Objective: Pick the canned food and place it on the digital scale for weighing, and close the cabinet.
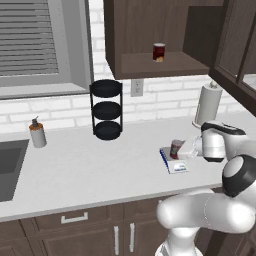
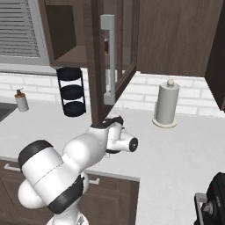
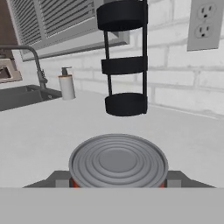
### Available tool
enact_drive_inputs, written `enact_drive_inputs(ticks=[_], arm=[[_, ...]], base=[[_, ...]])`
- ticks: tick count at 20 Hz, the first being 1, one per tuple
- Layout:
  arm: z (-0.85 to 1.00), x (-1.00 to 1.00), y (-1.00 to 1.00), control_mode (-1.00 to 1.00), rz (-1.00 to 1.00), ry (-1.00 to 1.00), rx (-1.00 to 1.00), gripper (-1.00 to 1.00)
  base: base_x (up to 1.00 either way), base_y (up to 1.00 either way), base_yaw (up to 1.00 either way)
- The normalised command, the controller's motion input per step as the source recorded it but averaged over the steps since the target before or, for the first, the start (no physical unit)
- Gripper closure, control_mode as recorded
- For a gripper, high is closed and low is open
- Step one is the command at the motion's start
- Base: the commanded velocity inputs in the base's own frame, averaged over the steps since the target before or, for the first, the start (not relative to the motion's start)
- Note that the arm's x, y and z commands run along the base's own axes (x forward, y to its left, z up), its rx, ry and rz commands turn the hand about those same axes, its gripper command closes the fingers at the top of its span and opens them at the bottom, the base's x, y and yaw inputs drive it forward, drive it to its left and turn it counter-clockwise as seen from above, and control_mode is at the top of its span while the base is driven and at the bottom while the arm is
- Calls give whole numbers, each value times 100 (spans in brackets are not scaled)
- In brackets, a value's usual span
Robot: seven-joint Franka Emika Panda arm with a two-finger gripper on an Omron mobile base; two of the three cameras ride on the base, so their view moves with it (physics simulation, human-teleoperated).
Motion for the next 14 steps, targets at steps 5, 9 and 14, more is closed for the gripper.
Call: enact_drive_inputs(ticks=[5, 9, 14], arm=[[-2, 10, 0, -100, 0, 0, 0, 100], [0, 24, 0, -100, 0, 0, 0, 100], [-4, 20, 0, -100, 0, 0, 0, 100]], base=[[0, 0, 0], [0, 0, 0], [0, 0, 0]])
